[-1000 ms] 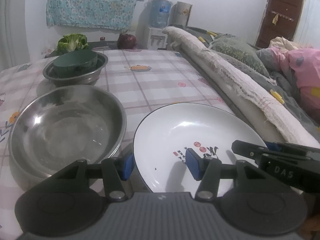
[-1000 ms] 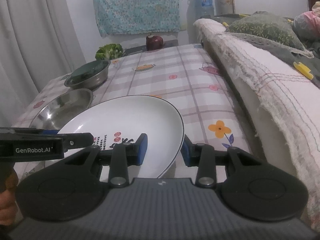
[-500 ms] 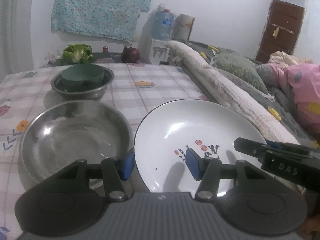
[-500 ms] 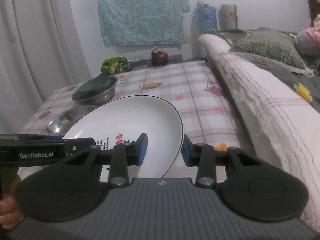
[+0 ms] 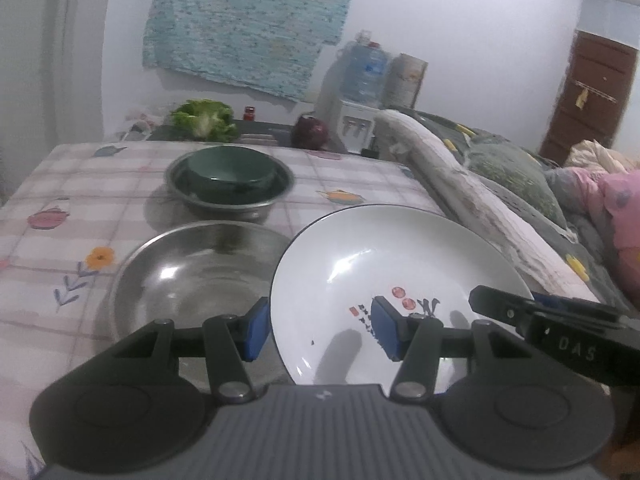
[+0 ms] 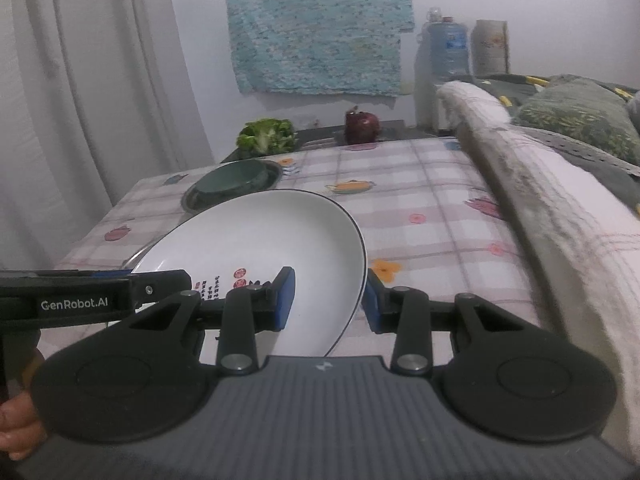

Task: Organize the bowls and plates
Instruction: 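Lift the white plate with both grippers and carry it over the basins, then lower the plate into the stacked steel basins and open both grippers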

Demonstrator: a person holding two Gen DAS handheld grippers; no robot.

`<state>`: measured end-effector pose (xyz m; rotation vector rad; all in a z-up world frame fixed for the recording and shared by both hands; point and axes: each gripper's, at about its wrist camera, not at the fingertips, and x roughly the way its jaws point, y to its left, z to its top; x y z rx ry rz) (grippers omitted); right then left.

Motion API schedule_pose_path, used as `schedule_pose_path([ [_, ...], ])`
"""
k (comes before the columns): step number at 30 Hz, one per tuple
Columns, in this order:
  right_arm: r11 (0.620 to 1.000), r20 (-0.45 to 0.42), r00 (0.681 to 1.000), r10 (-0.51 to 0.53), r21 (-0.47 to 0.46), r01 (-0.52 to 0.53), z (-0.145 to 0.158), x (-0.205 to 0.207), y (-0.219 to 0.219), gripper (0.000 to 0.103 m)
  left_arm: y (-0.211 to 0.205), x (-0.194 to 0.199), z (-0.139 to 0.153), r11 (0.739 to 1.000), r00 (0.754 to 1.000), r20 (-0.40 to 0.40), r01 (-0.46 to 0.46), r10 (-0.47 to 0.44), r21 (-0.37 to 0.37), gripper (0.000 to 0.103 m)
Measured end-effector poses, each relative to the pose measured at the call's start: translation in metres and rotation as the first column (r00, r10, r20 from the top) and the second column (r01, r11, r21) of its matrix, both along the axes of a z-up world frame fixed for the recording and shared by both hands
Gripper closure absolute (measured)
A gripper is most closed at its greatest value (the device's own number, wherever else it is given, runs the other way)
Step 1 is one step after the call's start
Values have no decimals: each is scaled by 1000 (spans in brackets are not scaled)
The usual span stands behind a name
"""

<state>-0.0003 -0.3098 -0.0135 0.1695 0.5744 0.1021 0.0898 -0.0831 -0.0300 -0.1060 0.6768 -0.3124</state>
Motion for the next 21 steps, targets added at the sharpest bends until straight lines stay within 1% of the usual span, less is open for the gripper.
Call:
schedule_pose_path([
  [12, 996, -26, 996, 85, 9, -85, -8, 31, 50, 67, 49, 10, -5, 994, 994, -23, -107, 107, -9, 48],
  [21, 994, -82, 990, 112, 26, -110, -24, 49, 72, 67, 68, 21, -15, 990, 989, -48, -140, 140, -5, 48],
])
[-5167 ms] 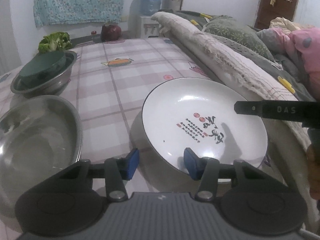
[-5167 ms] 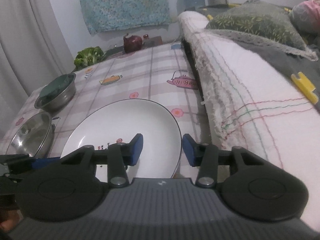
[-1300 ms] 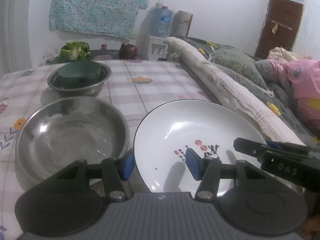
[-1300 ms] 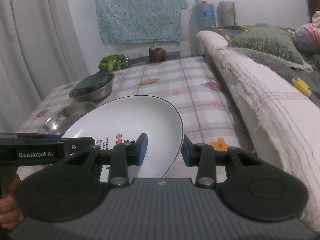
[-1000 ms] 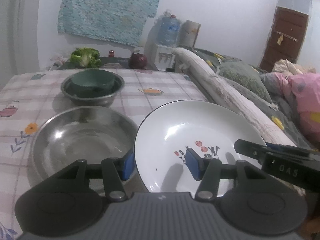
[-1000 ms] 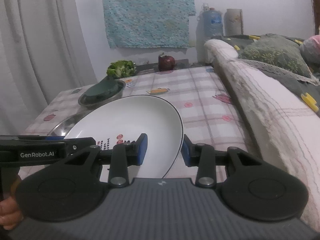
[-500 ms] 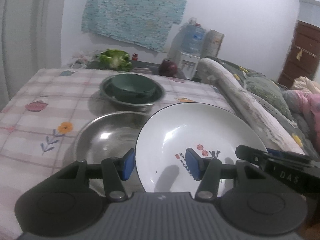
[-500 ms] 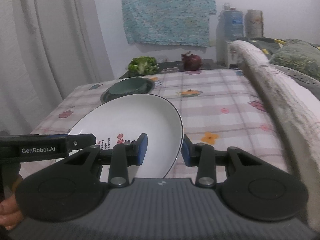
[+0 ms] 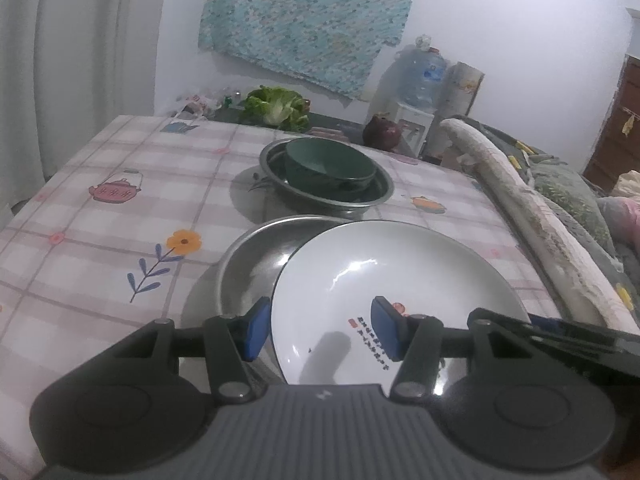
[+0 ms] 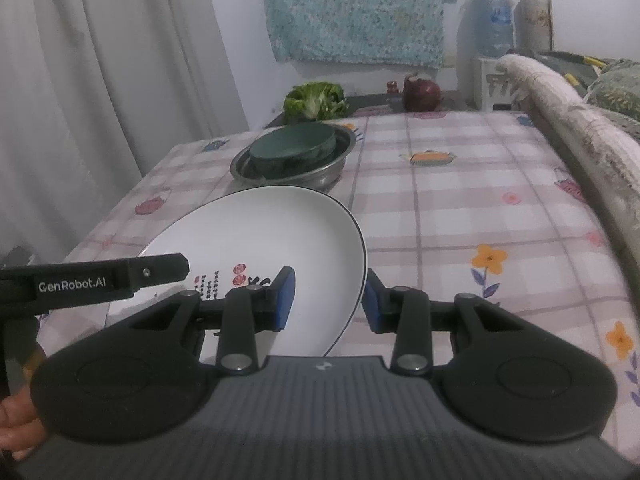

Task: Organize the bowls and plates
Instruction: 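Lower the plate into the stacked steel basins and open both grippers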

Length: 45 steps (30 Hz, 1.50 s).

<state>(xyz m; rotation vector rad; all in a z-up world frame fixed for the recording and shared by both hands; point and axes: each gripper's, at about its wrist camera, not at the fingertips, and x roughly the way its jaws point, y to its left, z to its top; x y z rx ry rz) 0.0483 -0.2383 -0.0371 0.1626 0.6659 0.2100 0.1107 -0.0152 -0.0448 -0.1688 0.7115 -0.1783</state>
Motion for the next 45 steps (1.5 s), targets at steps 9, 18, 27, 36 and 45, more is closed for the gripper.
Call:
schedule_pose_path([
  [9, 1000, -38, 999, 16, -9, -16, -9, 12, 10, 67, 6, 8, -7, 1000, 1000, -14, -12, 12, 13, 48],
  [18, 999, -50, 999, 21, -29, -23, -12, 25, 16, 67, 11, 15, -14, 1000, 999, -43, -20, 20, 13, 48],
  [27, 999, -56, 998, 21, -36, -23, -13, 30, 17, 67, 13, 18, -18, 1000, 998, -54, -20, 20, 11, 48],
  [36, 999, -49, 999, 20, -41, -22, -14, 34, 15, 67, 13, 18, -18, 1000, 998, -53, -19, 20, 14, 48],
  [45, 999, -48, 999, 21, -39, -23, -15, 35, 15, 67, 13, 19, -18, 1000, 998, -54, -17, 18, 15, 47],
])
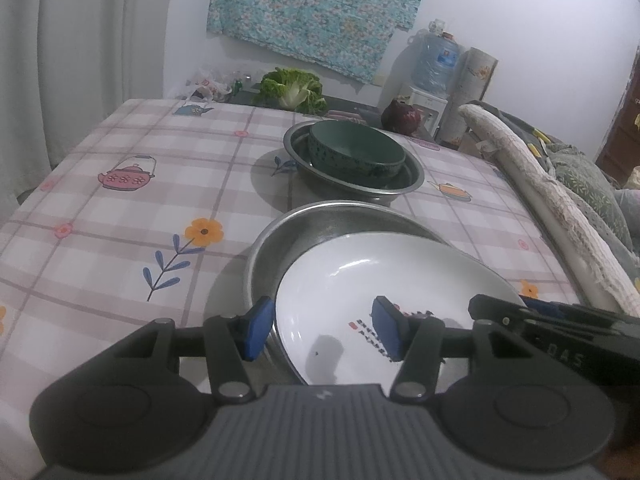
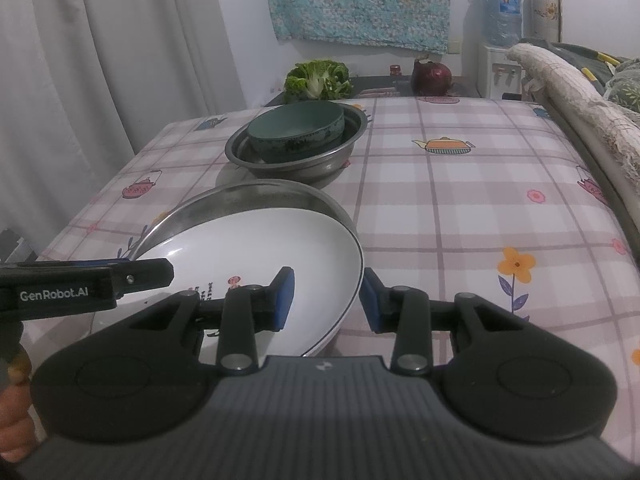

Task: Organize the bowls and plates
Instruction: 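Lower the plate into the stacked steel basins and open both grippers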

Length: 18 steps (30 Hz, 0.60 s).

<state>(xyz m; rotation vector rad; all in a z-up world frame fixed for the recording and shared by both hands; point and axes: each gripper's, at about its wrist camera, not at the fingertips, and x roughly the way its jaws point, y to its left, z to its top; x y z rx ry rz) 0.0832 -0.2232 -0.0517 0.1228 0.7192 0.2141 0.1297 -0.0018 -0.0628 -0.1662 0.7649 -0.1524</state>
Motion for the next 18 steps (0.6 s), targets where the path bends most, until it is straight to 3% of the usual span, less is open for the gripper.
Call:
schedule_pose_path([
  [12, 1000, 4, 1000, -3, 9, 3, 0, 2, -1, 65, -2, -5, 9, 999, 998, 58, 15, -17, 36, 41],
  [18, 1000, 10, 1000, -17, 23, 17, 3, -2, -5, 56, -4, -7, 14, 998, 998, 68, 11, -15, 56, 32],
])
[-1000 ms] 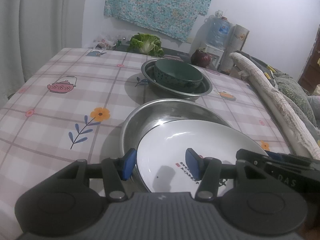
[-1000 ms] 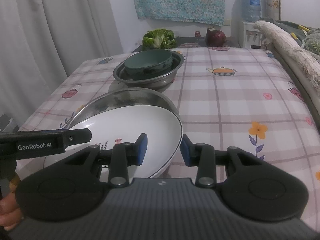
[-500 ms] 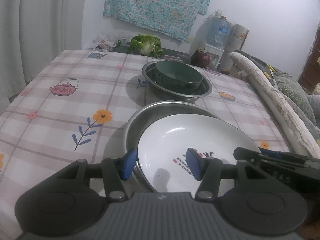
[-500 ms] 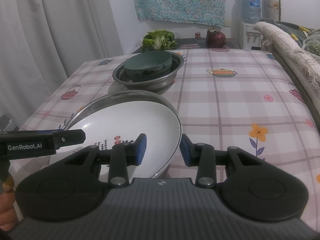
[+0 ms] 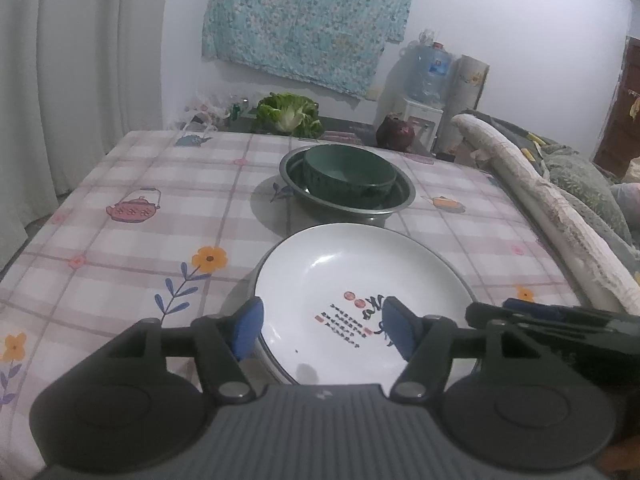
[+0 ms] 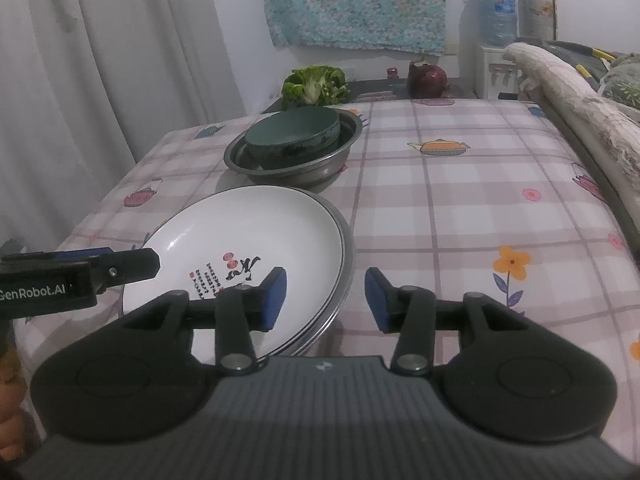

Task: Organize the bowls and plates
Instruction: 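Lower the plate into the stacked steel basins and open both grippers, then reach both grippers to the rim of the steel bowl holding the green bowl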

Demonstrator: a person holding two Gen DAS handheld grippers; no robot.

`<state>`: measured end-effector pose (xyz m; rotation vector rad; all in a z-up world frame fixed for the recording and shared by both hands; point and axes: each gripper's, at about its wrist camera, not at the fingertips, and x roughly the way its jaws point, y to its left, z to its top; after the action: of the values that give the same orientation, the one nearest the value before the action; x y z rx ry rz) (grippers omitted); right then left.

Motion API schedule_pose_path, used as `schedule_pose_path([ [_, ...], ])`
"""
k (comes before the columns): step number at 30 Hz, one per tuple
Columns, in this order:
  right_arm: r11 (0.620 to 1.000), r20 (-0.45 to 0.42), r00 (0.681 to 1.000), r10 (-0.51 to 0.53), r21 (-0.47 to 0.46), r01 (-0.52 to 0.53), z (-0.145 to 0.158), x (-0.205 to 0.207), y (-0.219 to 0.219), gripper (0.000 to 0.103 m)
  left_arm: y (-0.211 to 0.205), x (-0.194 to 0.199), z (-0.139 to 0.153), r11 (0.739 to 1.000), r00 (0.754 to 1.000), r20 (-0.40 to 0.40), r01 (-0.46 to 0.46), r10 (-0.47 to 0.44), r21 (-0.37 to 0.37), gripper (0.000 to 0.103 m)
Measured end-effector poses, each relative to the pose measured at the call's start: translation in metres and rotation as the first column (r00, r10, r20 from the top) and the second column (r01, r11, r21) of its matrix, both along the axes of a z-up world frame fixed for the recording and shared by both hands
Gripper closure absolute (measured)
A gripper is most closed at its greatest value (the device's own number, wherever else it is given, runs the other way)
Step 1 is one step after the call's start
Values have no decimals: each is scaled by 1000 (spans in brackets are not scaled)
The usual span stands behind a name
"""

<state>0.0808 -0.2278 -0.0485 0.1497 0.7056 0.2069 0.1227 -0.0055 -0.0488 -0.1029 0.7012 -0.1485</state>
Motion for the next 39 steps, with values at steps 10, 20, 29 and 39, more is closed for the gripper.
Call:
schedule_pose_path([
  [10, 999, -8, 999, -37, 28, 37, 3, -8, -11, 32, 6, 2, 2, 999, 999, -32, -16, 17, 29, 21],
  [20, 994, -12, 999, -42, 103, 43, 26, 25, -32, 31, 35, 46, 22, 1000, 999, -50, -14, 15, 8, 9],
  [29, 995, -3, 1000, -25, 98, 25, 44, 100, -44, 31, 43, 115, 30, 999, 999, 0, -36, 36, 9, 10],
  [39, 991, -56, 998, -3, 131, 10, 20, 174, -47, 52, 29, 175, 3, 1000, 998, -58, 23, -24, -18, 39],
])
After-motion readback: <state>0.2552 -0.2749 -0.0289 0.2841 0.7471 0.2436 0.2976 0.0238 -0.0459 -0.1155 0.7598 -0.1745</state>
